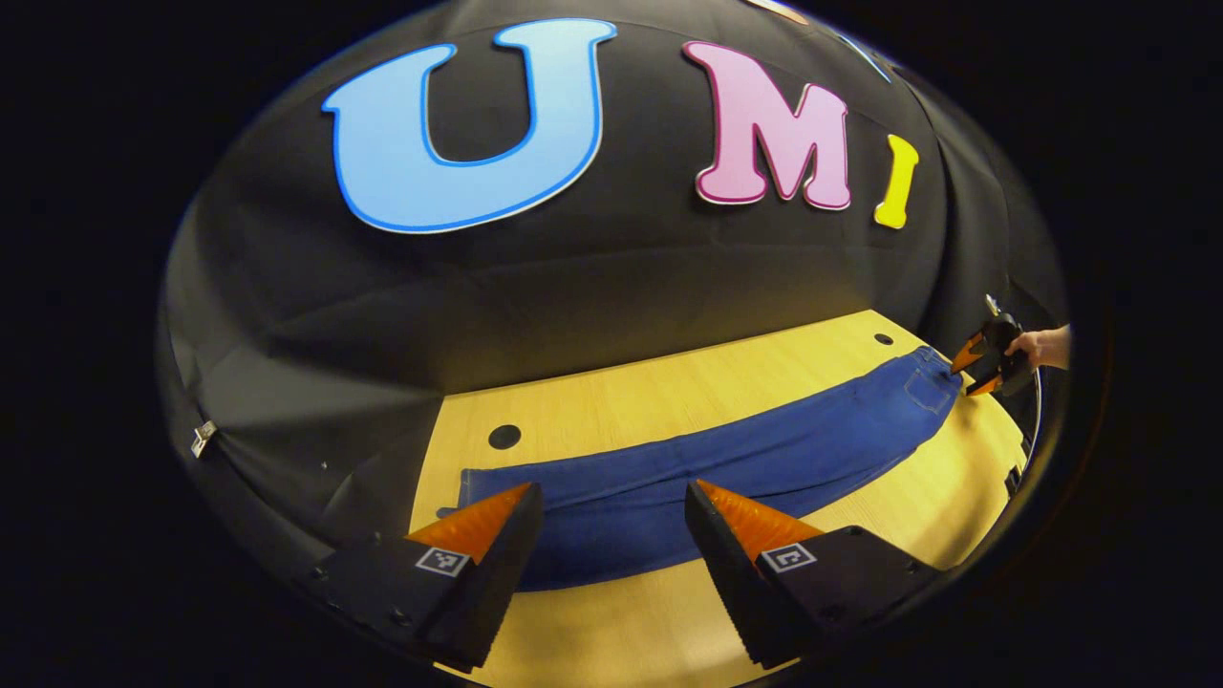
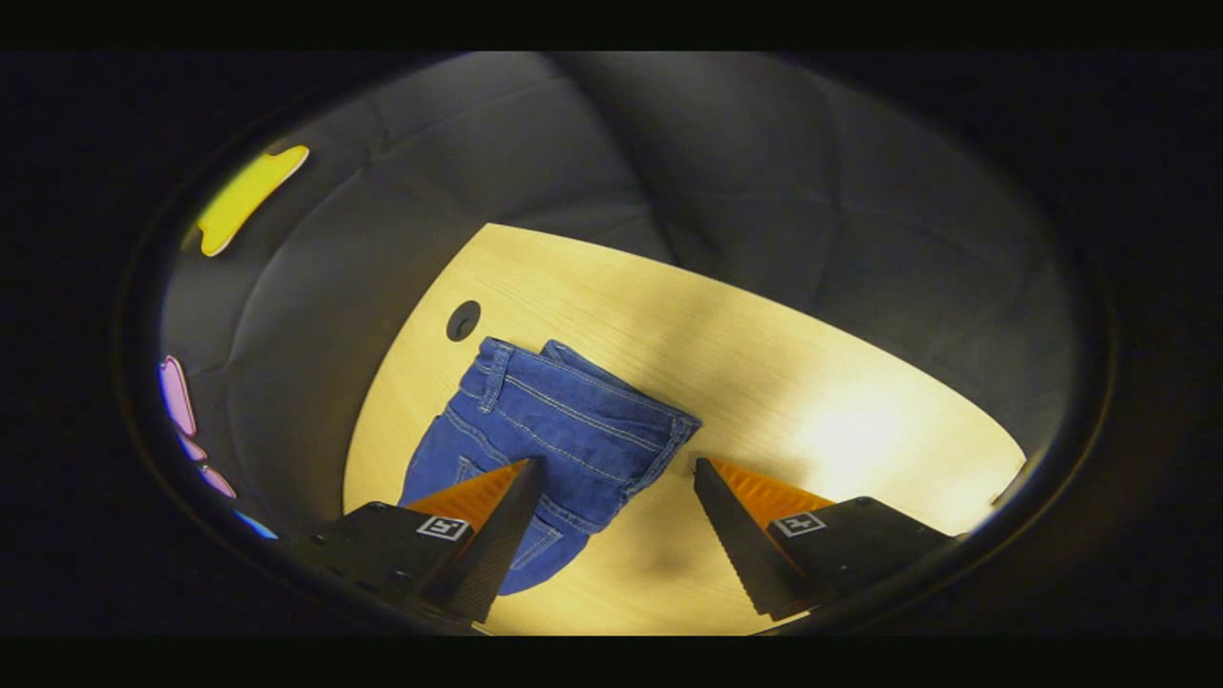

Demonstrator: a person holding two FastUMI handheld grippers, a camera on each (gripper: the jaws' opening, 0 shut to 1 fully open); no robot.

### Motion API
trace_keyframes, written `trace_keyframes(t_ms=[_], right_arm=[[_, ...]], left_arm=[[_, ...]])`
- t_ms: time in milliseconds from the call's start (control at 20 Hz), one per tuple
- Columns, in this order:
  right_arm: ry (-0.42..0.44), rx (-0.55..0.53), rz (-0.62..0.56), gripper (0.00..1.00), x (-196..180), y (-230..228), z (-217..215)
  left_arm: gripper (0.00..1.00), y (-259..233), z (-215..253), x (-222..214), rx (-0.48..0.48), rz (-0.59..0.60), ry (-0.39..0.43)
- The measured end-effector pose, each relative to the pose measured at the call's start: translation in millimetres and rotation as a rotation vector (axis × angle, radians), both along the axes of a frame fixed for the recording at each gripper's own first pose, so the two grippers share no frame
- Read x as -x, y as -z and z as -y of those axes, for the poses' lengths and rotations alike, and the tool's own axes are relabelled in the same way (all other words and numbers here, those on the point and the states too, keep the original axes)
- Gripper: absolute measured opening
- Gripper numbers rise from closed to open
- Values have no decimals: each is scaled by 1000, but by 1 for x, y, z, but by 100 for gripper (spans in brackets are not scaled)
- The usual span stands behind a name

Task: Grasp the waist and the cuffs of the jeans and fold them to make the two legs overlap; first hold the waist and fold one-third of the jeans toward the cuffs, then hold the cuffs and fold the remaining one-third in the same direction to finish folding.

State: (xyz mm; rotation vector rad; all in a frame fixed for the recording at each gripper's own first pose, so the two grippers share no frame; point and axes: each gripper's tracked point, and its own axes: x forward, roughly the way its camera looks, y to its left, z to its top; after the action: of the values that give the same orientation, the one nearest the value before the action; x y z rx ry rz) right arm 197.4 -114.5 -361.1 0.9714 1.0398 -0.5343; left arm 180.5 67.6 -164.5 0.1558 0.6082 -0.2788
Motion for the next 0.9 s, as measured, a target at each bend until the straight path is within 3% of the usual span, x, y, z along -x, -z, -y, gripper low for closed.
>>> trace_keyframes(t_ms=[150, 250, 300, 400, 600, 700, 750, 900], right_arm=[[41, 8, 8, 98, -18, 4, -4], [28, 9, -15, 97, -5, 10, -3], [37, 10, -19, 75, -2, 12, 2], [39, 12, 17, 47, -5, 9, 3], [-3, 86, 53, 6, -7, -1, 2], [-1, 110, 94, 0, -12, -16, 1], [-4, 131, 126, 5, -15, -26, 1], [-47, 211, 234, 4, -26, -65, -6]], left_arm=[[95, 2, 6, 2, -1, -7, -2], [95, 3, 6, 5, 7, -10, -9], [95, 2, 3, 7, 8, -11, -12], [95, 3, -5, 12, 3, -13, -21], [95, 7, -31, 21, 3, -30, -54], [95, 6, -43, 23, 10, -30, -69], [95, 4, -48, 23, 12, -25, -71], [95, 8, -60, 22, 17, -19, -72]])
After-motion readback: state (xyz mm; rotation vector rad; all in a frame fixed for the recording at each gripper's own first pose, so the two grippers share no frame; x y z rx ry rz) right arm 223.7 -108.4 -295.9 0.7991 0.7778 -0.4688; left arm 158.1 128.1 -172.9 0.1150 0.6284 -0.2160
